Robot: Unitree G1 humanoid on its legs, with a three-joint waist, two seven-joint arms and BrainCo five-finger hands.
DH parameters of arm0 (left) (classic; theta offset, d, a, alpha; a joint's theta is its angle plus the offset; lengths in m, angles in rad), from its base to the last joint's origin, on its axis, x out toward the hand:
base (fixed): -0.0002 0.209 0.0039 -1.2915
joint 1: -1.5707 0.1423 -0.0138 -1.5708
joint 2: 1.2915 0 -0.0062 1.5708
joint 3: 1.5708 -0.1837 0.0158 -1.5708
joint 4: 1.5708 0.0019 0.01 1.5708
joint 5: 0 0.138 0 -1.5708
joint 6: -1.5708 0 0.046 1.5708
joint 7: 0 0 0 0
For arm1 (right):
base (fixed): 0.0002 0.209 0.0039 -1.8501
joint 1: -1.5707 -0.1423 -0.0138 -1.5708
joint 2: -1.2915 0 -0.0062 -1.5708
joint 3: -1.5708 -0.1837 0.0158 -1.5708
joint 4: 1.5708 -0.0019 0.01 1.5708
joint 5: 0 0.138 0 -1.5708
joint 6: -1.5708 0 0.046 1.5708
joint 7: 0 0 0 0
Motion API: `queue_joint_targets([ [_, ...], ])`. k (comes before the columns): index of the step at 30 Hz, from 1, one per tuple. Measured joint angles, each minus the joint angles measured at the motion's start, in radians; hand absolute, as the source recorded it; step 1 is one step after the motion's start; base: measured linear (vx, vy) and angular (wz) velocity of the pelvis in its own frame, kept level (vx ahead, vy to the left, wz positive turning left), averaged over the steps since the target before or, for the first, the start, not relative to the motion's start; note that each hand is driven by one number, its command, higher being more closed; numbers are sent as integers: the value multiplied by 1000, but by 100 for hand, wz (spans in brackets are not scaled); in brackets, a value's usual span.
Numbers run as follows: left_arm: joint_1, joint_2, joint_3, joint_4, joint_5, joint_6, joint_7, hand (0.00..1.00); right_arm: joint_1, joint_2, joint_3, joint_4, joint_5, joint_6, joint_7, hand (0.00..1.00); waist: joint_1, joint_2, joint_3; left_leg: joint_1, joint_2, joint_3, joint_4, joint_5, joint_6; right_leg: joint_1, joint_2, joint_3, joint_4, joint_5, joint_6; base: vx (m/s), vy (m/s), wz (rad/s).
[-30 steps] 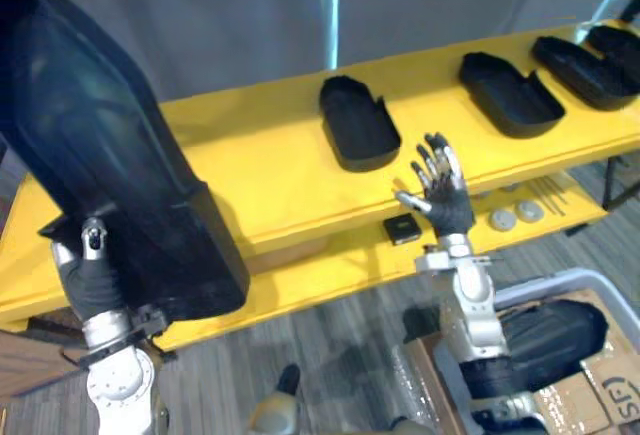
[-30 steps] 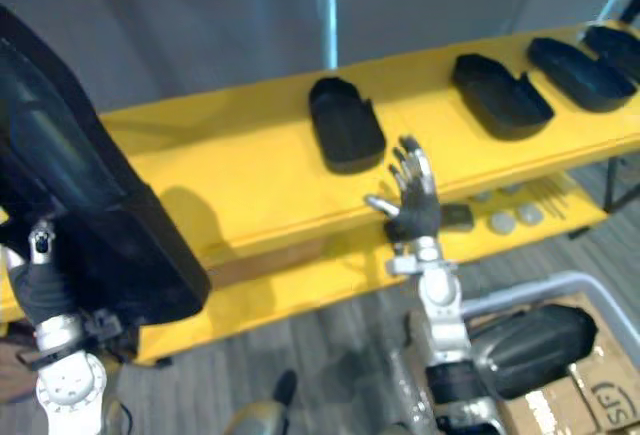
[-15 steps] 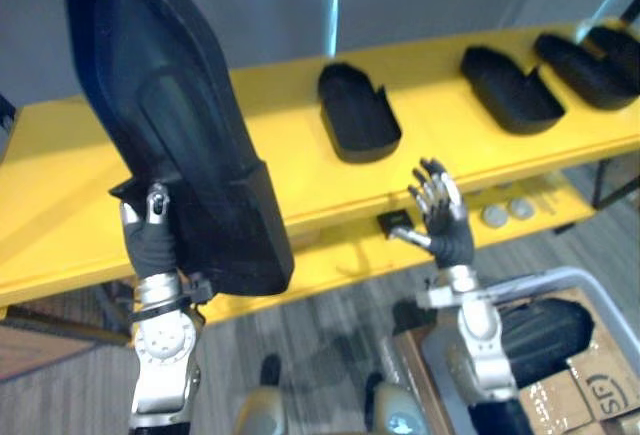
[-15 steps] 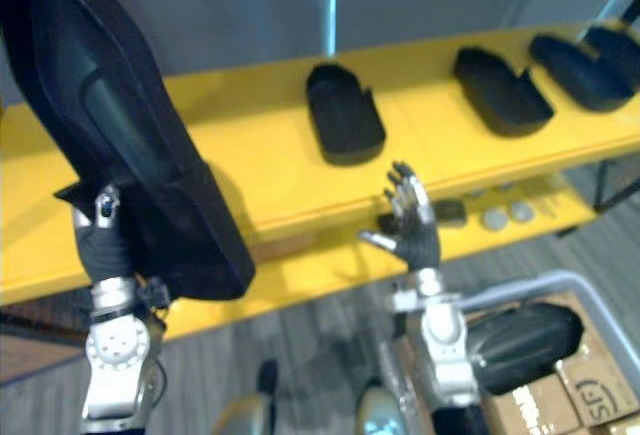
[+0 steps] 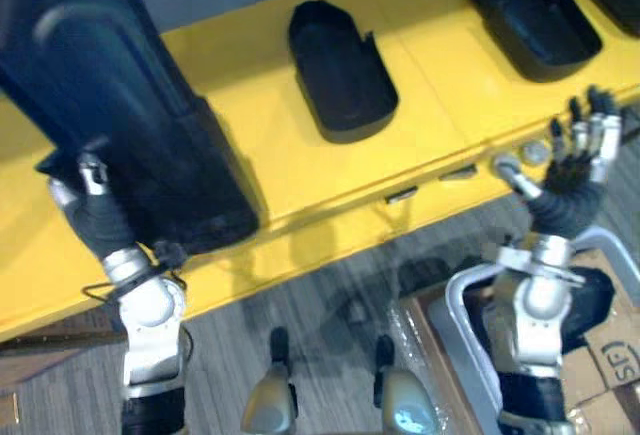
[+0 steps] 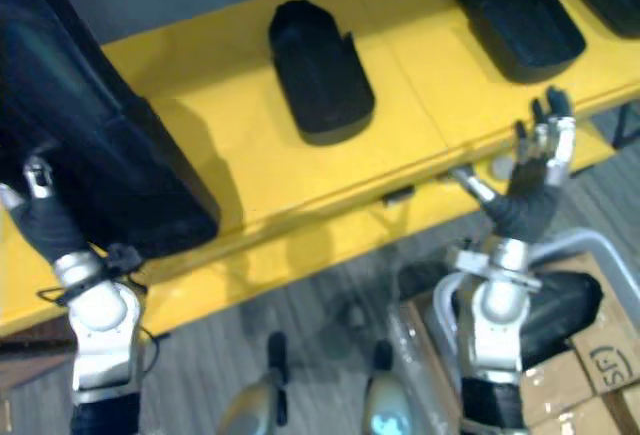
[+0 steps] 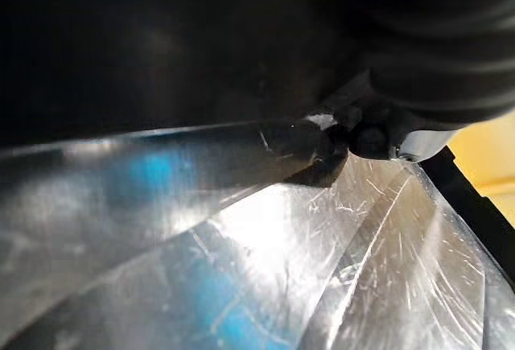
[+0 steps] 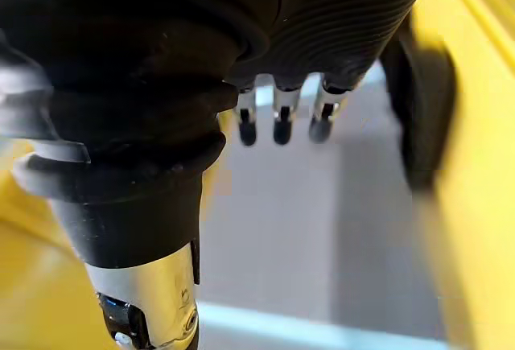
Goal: Walk over and take plastic housings, then place them on the shelf
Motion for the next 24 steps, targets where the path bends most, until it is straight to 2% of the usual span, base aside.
queue_joint_targets([
  [1,-9,26,23,7,-8,36,11,100,34,0,-13,-27,-9,1,-25,0,-13,0,0,4,-1,15,6,-6,2,0,-1,11,1,0,0,-7,18,-40],
  [2,-17,39,36,15,-11,50,11,100,47,0,-21,-38,-10,1,-37,0,-15,0,0,9,-1,26,6,-8,2,-3,0,20,1,0,1,-9,16,-36],
  [4,-61,81,63,68,-19,115,8,100,82,0,-61,-70,-9,1,-53,0,-21,0,0,30,0,58,7,-18,1,-8,5,52,0,0,3,-12,12,-42],
  [6,-85,103,77,103,-26,151,-7,100,95,0,-85,-87,-9,4,-56,0,-35,0,0,33,1,78,14,-25,2,-13,5,62,0,-2,4,-10,6,-31],
  [7,-110,128,84,146,-40,185,-14,100,108,0,-106,-99,-9,10,-50,0,-46,0,-1,36,2,95,16,-27,2,-18,8,79,2,0,7,29,5,-32],
  [9,-152,151,84,210,-65,225,-29,100,136,-2,-130,-99,-4,29,-35,0,-57,0,-1,48,2,110,15,-28,1,-15,10,92,8,4,11,59,1,-29],
  [11,-188,181,84,271,-96,242,-33,100,165,-2,-133,-99,11,51,-16,0,-70,-1,-4,60,4,139,14,-30,3,-15,14,106,8,9,13,37,3,-27],
  [14,-249,216,83,354,-106,307,-74,100,222,-2,-130,-99,42,61,26,0,-99,4,-19,71,3,161,13,-36,4,-12,13,113,7,12,16,24,10,-18],
  [17,-315,246,75,470,-138,391,-110,100,268,-2,-125,-99,62,62,57,0,-105,8,-25,100,7,201,14,-47,3,2,19,138,-6,23,18,-3,12,-27],
  [20,-358,260,75,598,-143,482,-141,100,299,-2,-111,-98,82,61,90,0,-124,14,-64,100,13,224,18,-55,3,2,23,157,-30,38,21,-2,8,-24],
  [24,-421,329,74,714,-141,594,-200,100,312,-9,-79,-93,104,58,95,0,-144,13,-71,101,17,239,25,-56,3,2,23,164,-37,51,18,-6,6,-9],
])
